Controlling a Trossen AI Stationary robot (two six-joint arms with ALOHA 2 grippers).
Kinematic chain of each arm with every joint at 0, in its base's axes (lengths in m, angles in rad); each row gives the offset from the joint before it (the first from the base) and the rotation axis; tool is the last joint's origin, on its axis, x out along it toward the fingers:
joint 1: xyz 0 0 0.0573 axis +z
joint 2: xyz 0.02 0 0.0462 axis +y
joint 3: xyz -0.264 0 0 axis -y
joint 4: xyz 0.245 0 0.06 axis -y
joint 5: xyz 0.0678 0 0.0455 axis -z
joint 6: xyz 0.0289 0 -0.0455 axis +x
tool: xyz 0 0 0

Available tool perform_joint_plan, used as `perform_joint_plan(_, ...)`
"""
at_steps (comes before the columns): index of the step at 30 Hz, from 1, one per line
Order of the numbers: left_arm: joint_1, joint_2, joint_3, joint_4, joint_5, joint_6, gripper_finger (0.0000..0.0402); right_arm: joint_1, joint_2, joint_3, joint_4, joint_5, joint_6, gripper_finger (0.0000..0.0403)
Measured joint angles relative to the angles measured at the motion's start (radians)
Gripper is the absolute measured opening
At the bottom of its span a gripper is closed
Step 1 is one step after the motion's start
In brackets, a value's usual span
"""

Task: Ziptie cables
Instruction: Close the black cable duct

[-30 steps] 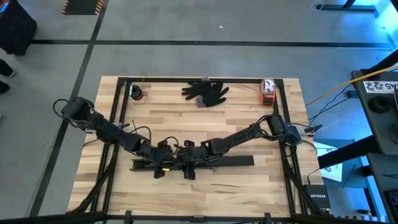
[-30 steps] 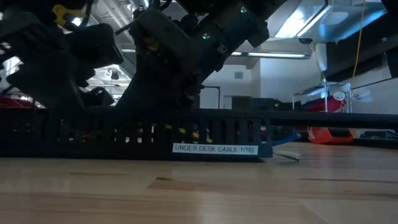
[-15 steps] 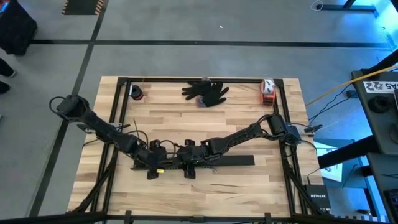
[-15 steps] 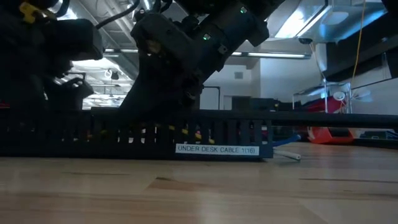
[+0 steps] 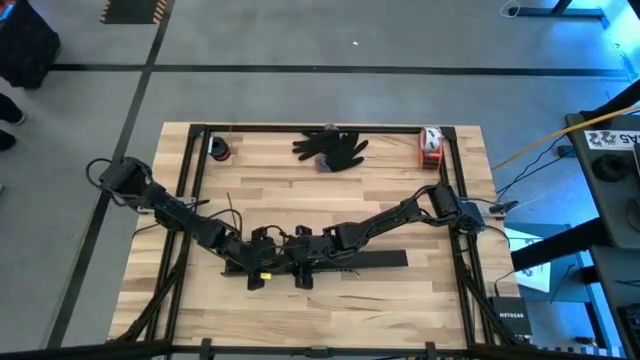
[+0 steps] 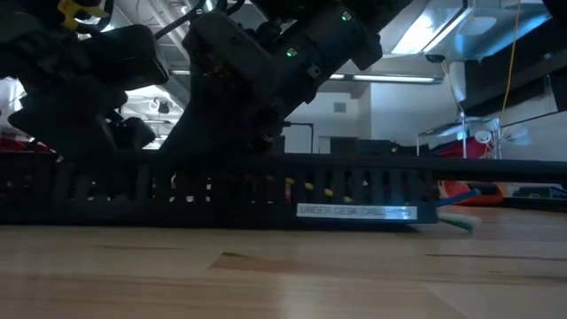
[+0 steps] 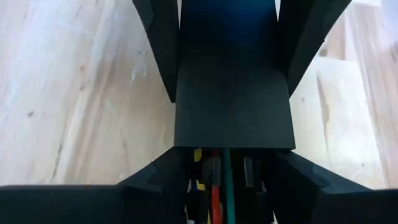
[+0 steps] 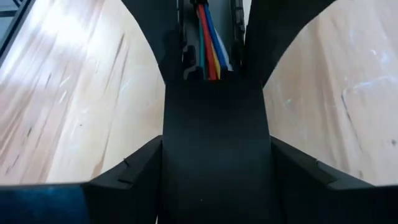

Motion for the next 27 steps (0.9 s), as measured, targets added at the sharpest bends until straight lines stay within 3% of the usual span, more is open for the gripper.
perform_joint_plan(9,0.024,0.007,0.002,0.007,0.019,0.002,0.0224,0.000,-0.001,0.004,-0.041,-0.002,-0.002,0.0230)
perform_joint_plan(14,0.052,-0.016,0.004,-0.037,0.118,-0.015,0.0267,0.000,-0.001,0.005,-0.041,0.008,-0.001,0.0230)
perform_joint_plan(20,0.049,-0.102,0.060,-0.251,0.128,-0.009,0.0275,-0.002,-0.002,0.007,-0.064,0.018,-0.003,0.0230)
perform_joint_plan(27,0.048,-0.202,0.070,-0.321,0.114,-0.019,0.0276,-0.002,-0.002,0.007,-0.071,0.021,-0.002,0.0230)
